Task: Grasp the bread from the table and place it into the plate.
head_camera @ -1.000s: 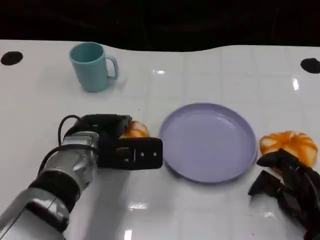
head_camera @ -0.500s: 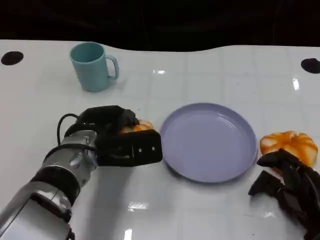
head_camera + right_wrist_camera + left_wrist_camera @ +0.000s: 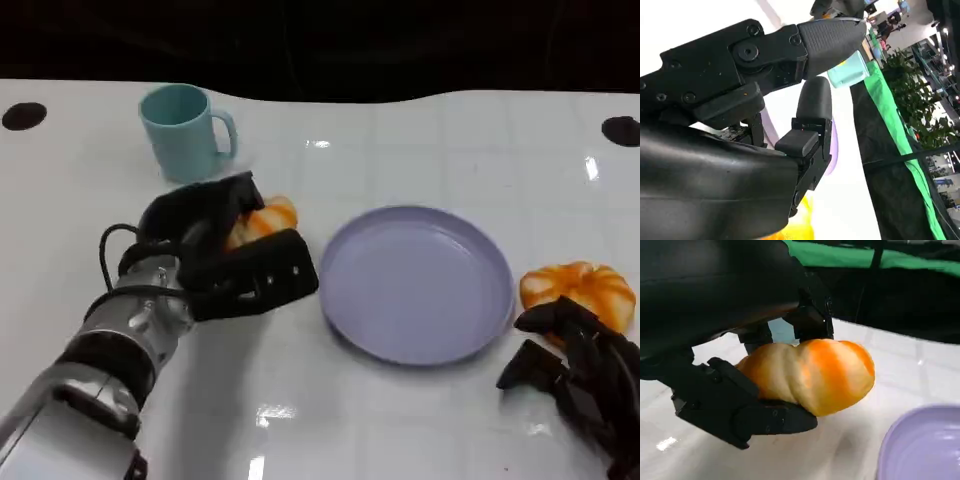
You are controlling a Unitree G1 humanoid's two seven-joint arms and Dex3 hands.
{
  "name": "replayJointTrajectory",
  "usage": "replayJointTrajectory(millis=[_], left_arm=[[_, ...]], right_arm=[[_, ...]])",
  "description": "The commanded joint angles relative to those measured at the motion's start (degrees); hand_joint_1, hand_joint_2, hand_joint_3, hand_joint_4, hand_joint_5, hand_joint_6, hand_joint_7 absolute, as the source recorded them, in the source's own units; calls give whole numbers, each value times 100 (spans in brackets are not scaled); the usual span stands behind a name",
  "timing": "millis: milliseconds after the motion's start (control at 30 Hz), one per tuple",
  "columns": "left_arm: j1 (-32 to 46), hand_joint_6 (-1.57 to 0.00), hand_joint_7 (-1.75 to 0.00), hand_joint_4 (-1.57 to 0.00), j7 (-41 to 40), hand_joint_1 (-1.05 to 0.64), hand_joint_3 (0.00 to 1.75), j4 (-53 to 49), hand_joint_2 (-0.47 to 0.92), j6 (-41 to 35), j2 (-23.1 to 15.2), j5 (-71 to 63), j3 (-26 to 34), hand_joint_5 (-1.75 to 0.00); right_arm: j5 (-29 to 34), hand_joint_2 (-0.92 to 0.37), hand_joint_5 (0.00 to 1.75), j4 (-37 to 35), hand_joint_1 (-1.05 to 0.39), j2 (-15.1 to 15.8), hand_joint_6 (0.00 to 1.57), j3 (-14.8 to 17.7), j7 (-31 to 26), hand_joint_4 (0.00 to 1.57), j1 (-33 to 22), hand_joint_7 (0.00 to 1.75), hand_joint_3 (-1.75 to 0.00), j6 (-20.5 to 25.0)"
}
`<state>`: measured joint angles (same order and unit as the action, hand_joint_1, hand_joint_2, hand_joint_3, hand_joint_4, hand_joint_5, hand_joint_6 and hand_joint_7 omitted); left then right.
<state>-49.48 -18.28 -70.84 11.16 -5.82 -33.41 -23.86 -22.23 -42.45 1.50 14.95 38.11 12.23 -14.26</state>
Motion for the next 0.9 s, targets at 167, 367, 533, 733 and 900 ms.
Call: replayJointTrajectory(millis=[167, 367, 533, 733, 900], left_arm=[[-85, -67, -175, -89, 113, -16, 117, 594, 52, 382, -92, 287, 261, -175], [-111, -66, -175, -87, 262, -13, 116, 834, 51, 509, -30, 315, 248, -175], [-221, -64, -175, -84, 720, -13, 112, 1105, 55, 858, 181, 461, 231, -175], [-247, -73, -175, -89, 1059, -16, 127, 1100, 45, 1288, 341, 615, 257, -175], [-311, -75, -175, -91, 1262, -15, 130, 1075, 43, 1391, 563, 578, 142, -175]], right_arm=[[0, -92, 157, -135, -55, 53, 66, 39, -38, 67, -33, 118, -19, -35], [-35, -92, 157, -164, -55, 42, 67, 49, -23, 68, -17, 118, -20, -19], [-93, -92, 156, -131, -54, 37, 66, 51, 27, 67, -15, 117, -19, 92], [-10, -92, 156, -218, -55, 38, 67, 14, 17, 69, -18, 117, -21, -164], [-21, -92, 156, -194, -56, 24, 68, 23, 5, 70, -37, 116, -20, -119]])
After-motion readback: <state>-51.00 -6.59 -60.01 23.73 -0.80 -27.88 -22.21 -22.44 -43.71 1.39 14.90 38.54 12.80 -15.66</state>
